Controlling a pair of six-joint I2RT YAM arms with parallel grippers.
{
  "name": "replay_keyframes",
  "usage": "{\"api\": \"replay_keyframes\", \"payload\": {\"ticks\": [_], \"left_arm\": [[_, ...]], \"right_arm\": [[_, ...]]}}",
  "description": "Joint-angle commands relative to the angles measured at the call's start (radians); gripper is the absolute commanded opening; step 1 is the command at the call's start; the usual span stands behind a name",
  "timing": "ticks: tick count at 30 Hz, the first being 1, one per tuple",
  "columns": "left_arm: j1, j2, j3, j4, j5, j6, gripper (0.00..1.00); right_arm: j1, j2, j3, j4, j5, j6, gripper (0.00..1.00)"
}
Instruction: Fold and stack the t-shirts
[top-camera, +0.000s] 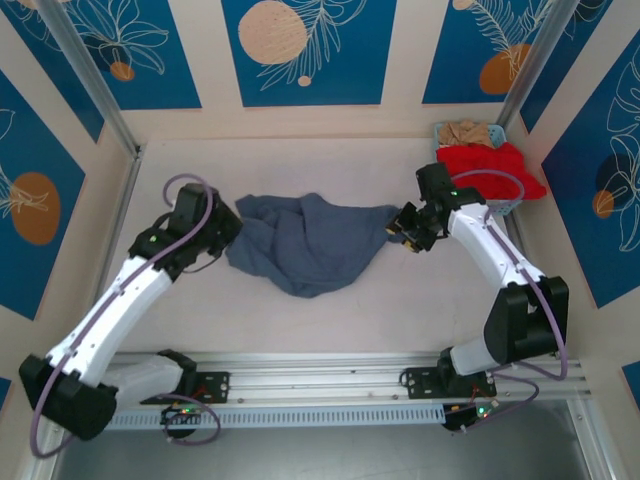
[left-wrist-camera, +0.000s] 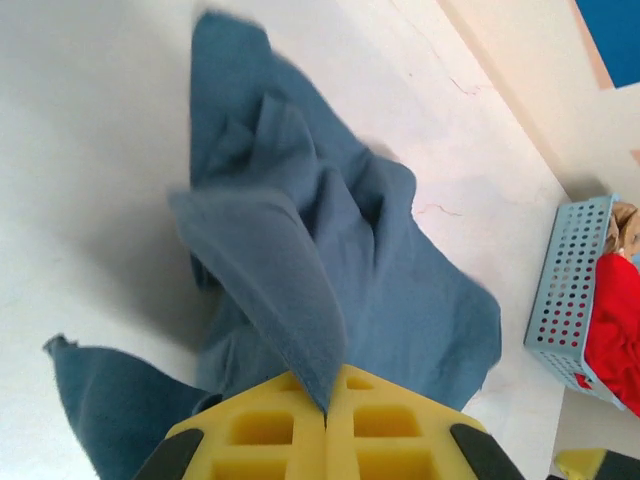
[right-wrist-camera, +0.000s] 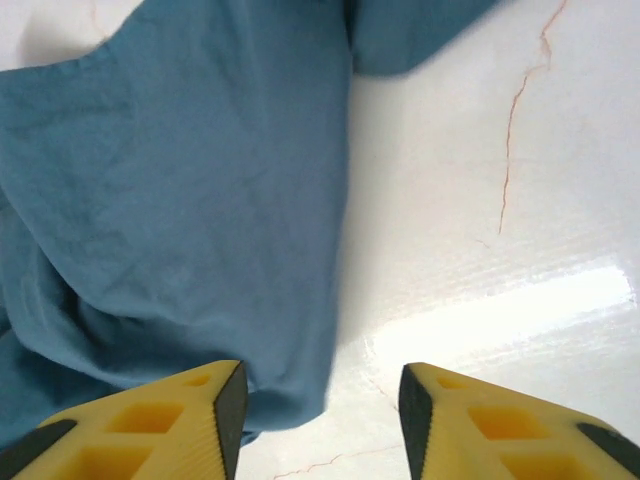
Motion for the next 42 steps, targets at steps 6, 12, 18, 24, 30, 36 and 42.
{"api": "replay_keyframes", "payload": {"ticks": [6, 12, 18, 24, 30, 36, 42], "left_arm": [[0.020, -0.037, -0.099, -0.133, -0.077, -0.040, 0.00], [0.023, -0.023, -0.073, -0.143, -0.083, -0.011, 0.00], [0.036, -0.017, -0.031, -0.171, -0.097, 0.041, 0.00], [0.047, -0.007, -0.005, -0.190, -0.093, 0.070, 0.00], [0.075, -0.005, 0.002, -0.192, -0.077, 0.088, 0.00], [0.100, -0.010, 0.013, -0.211, -0.068, 0.109, 0.00], [0.110, -0.024, -0.002, -0.216, -0.062, 0.109, 0.00]], "right_arm": [[0.114, 0.122, -0.163, 0.147, -0.107, 0.222, 0.51], [0.171, 0.255, -0.129, 0.245, -0.121, 0.240, 0.48], [0.202, 0.310, -0.090, 0.281, -0.155, 0.266, 0.46], [0.216, 0.360, 0.038, 0.235, -0.112, 0.210, 0.48], [0.204, 0.501, 0.217, 0.136, -0.121, 0.154, 0.25], [0.196, 0.420, 0.185, 0.090, -0.021, 0.126, 0.29], [0.136, 0.278, -0.004, 0.204, -0.033, 0.115, 0.41]]}}
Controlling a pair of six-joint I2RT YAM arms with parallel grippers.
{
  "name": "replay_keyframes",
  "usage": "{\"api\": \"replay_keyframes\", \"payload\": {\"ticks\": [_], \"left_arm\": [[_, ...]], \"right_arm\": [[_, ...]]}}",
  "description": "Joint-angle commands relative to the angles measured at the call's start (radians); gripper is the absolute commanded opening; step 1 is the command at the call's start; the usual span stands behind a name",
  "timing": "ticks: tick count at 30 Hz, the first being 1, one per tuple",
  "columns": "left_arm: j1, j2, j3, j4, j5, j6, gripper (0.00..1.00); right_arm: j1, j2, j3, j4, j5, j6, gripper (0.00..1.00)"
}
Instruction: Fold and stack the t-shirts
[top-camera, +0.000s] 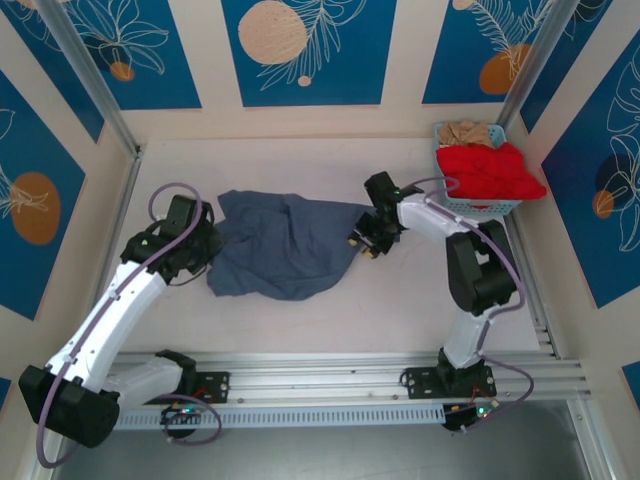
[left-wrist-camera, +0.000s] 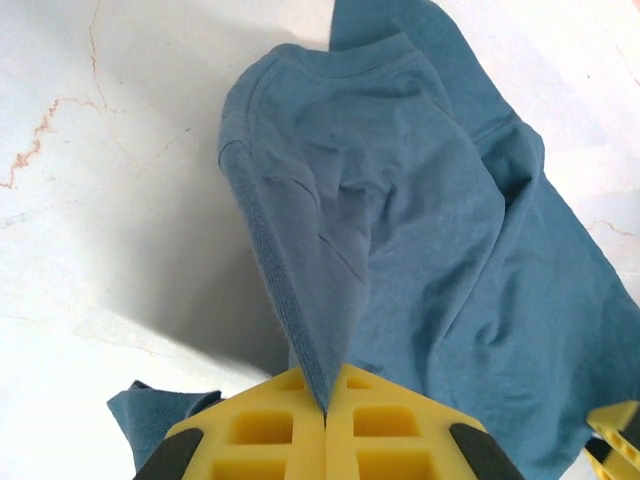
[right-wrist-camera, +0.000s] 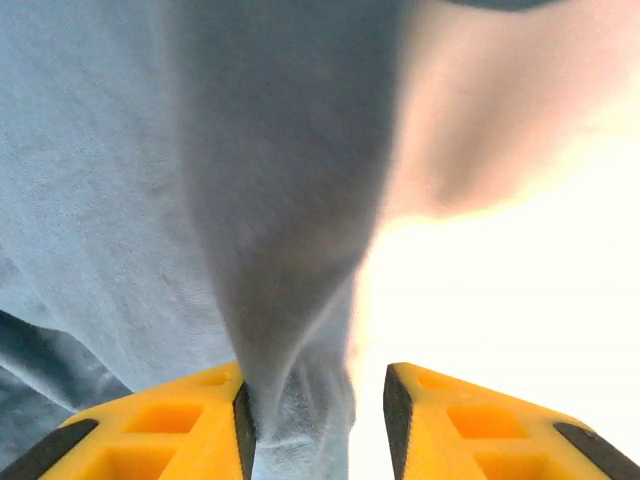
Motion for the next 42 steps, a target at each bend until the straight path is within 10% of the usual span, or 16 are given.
{"api": "replay_keyframes", "payload": {"ticks": [1, 13, 33, 42], "left_arm": [[0.017, -0.016, 0.014, -0.026, 0.010, 0.022, 0.00], [0.028, -0.013, 0.025, -0.029, 0.016, 0.043, 0.00], [0.041, -0.137, 0.202, -0.052, -0.158, 0.089, 0.00], [0.040, -0.090, 0.251, -0.073, -0.395, 0.139, 0.00]], "right_arm": [[-0.049, -0.051, -0.073, 0.051, -0.011, -0.012, 0.41], [-0.072, 0.076, 0.055, 0.106, -0.039, -0.050, 0.00], [-0.018, -0.429, 0.226, -0.320, 0.133, -0.162, 0.00], [-0.046, -0.279, 0.286, -0.264, 0.196, -0.220, 0.00]]}}
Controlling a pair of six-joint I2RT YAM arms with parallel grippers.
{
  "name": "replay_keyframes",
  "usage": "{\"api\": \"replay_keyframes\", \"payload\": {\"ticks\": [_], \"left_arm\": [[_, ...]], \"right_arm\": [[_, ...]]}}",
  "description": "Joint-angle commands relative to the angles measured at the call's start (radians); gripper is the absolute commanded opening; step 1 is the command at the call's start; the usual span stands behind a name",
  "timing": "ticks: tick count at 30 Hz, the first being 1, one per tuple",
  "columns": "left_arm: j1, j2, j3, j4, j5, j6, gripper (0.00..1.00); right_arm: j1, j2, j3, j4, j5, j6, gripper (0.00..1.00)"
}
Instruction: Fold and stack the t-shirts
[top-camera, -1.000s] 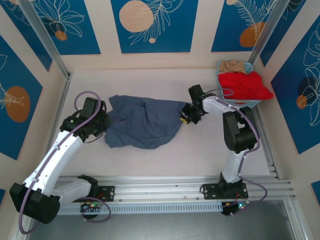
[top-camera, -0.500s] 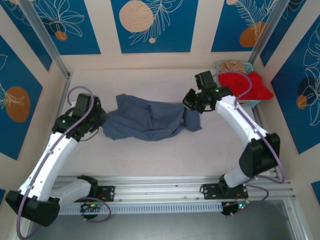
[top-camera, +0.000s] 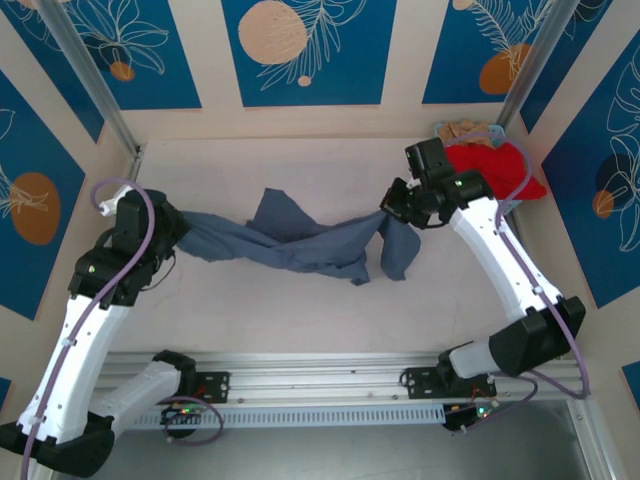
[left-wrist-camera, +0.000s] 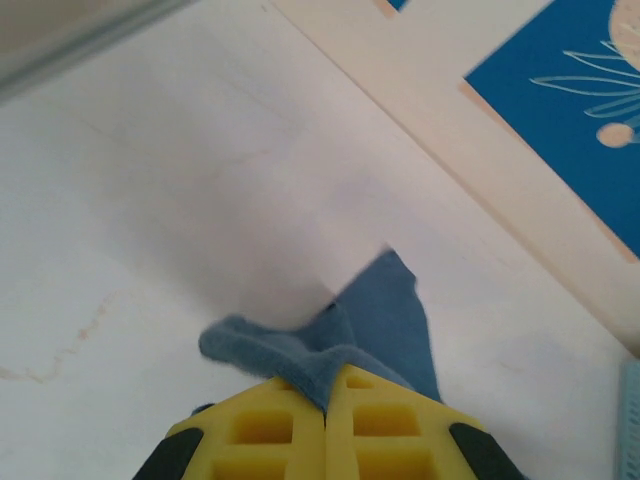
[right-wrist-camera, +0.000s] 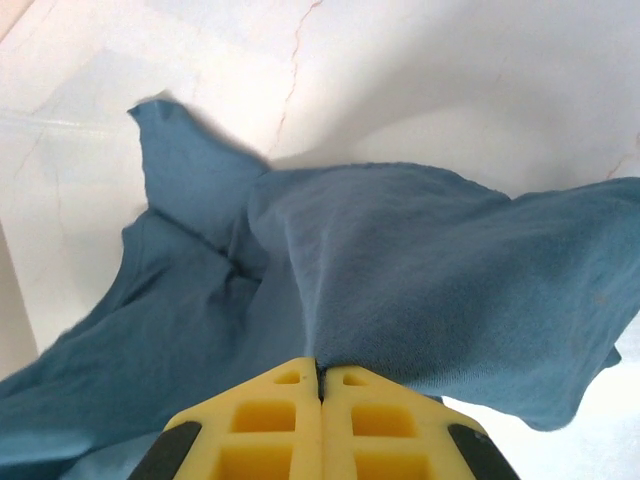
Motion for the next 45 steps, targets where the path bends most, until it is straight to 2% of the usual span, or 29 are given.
{"api": "replay_keyframes", "payload": {"ticks": [1, 3, 6, 9, 11, 13, 16, 21, 25, 29, 36, 38, 41, 43, 45], "left_arm": [[0.017, 0.092, 0.053, -0.042, -0.185, 0.051, 0.00], [0.041, 0.180, 0.090, -0.078, -0.218, 0.059, 0.00], [0.073, 0.297, 0.128, -0.097, -0.241, 0.074, 0.00], [0.100, 0.355, 0.141, -0.083, -0.213, 0.081, 0.00], [0.103, 0.368, 0.144, -0.080, -0.183, 0.090, 0.00], [0.103, 0.368, 0.133, -0.090, -0.158, 0.094, 0.00], [0.103, 0.337, 0.079, -0.083, -0.120, 0.096, 0.00], [0.105, 0.293, 0.020, -0.096, -0.043, 0.098, 0.00], [0.105, 0.283, 0.014, -0.119, -0.013, 0.104, 0.00], [0.105, 0.283, 0.012, -0.125, 0.009, 0.103, 0.00], [0.104, 0.287, 0.012, -0.128, 0.042, 0.101, 0.00], [0.105, 0.285, 0.012, -0.132, 0.046, 0.101, 0.00], [0.104, 0.284, 0.015, -0.133, 0.049, 0.099, 0.00], [0.105, 0.285, 0.025, -0.135, 0.050, 0.101, 0.00], [0.104, 0.286, 0.035, -0.135, 0.050, 0.103, 0.00]], "right_arm": [[-0.019, 0.148, 0.074, 0.045, 0.036, -0.042, 0.00], [-0.021, 0.283, 0.170, 0.053, 0.013, -0.047, 0.00], [-0.024, 0.523, 0.364, 0.029, -0.112, -0.063, 0.00], [-0.025, 0.699, 0.548, -0.051, -0.212, -0.067, 0.20], [-0.020, 0.685, 0.538, -0.041, -0.197, -0.057, 0.35], [-0.019, 0.597, 0.427, -0.001, -0.172, -0.032, 0.49], [-0.011, 0.416, 0.173, 0.071, -0.154, 0.011, 0.51], [0.068, 0.194, -0.240, 0.159, -0.174, 0.069, 0.46], [0.157, 0.168, -0.419, 0.263, -0.221, 0.114, 0.42], [0.212, 0.246, -0.437, 0.309, -0.235, 0.137, 0.42], [0.187, 0.354, -0.406, 0.371, -0.220, 0.127, 0.38], [0.179, 0.390, -0.372, 0.357, -0.211, 0.108, 0.31], [0.168, 0.423, -0.334, 0.309, -0.196, 0.095, 0.13], [0.164, 0.386, -0.331, 0.276, -0.159, 0.090, 0.01], [0.155, 0.320, -0.324, 0.233, -0.129, 0.080, 0.00]]}}
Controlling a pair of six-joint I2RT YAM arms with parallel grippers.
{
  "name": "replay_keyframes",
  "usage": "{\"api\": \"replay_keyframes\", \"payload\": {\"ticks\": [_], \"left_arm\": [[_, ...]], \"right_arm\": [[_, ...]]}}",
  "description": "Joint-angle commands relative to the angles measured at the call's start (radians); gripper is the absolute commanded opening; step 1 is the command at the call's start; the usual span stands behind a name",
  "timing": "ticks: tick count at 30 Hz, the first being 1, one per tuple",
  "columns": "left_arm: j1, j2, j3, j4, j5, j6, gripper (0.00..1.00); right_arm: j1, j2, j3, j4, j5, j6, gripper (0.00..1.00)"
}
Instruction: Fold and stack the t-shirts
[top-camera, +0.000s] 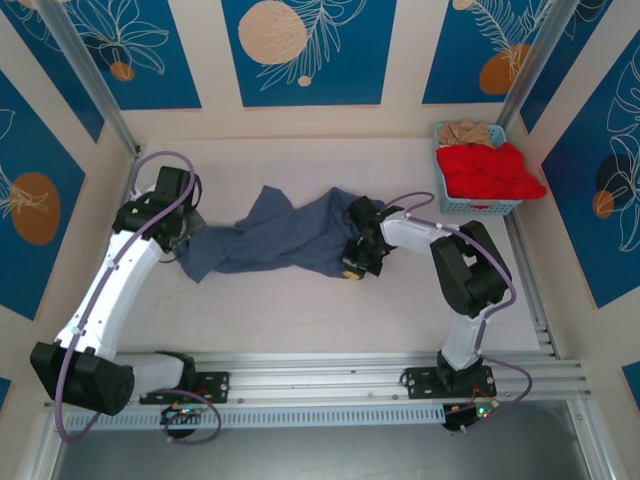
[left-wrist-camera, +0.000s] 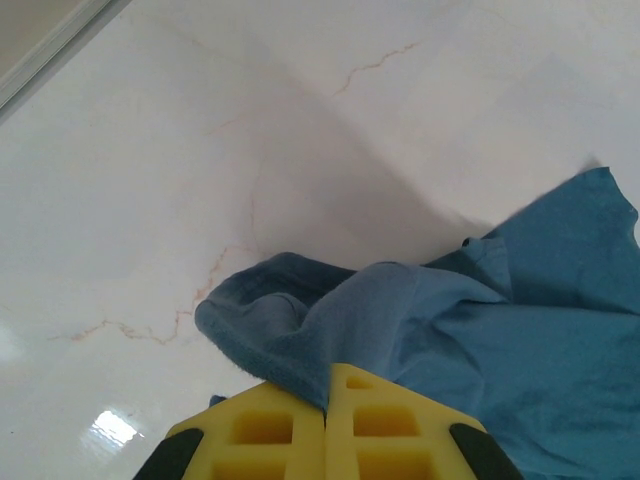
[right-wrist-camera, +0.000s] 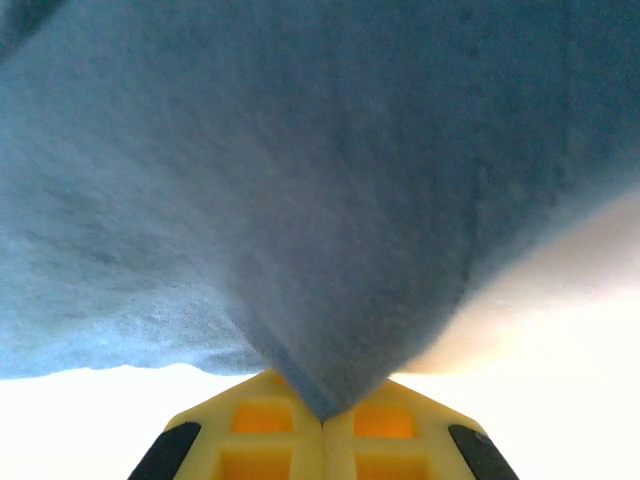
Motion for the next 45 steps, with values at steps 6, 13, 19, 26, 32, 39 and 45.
{"api": "replay_keyframes", "payload": {"ticks": [6, 13, 19, 26, 32, 39, 45], "left_arm": [[0.010, -0.009, 0.048, -0.034, 0.008, 0.016, 0.00], [0.010, -0.013, 0.037, -0.031, 0.022, -0.004, 0.00], [0.010, -0.024, 0.006, -0.026, 0.044, -0.021, 0.00], [0.011, -0.029, -0.013, -0.032, 0.023, -0.011, 0.00], [0.011, -0.040, -0.004, -0.047, -0.008, 0.009, 0.00], [0.011, -0.047, -0.019, -0.051, -0.001, 0.013, 0.00], [0.010, -0.058, -0.041, -0.054, 0.015, 0.016, 0.00]], "right_arm": [[-0.036, -0.227, 0.103, -0.330, 0.071, -0.098, 0.00], [-0.049, -0.280, 0.139, -0.596, 0.079, -0.202, 0.00], [-0.007, -0.284, 0.100, -0.627, -0.013, -0.181, 0.03], [0.018, -0.068, 0.134, -0.365, -0.127, -0.133, 0.34], [0.000, -0.191, 0.048, -0.301, -0.079, -0.072, 0.53], [-0.152, -0.428, -0.280, -0.249, -0.045, 0.013, 0.43], [-0.122, -0.382, -0.327, -0.143, -0.088, 0.014, 0.45]]}}
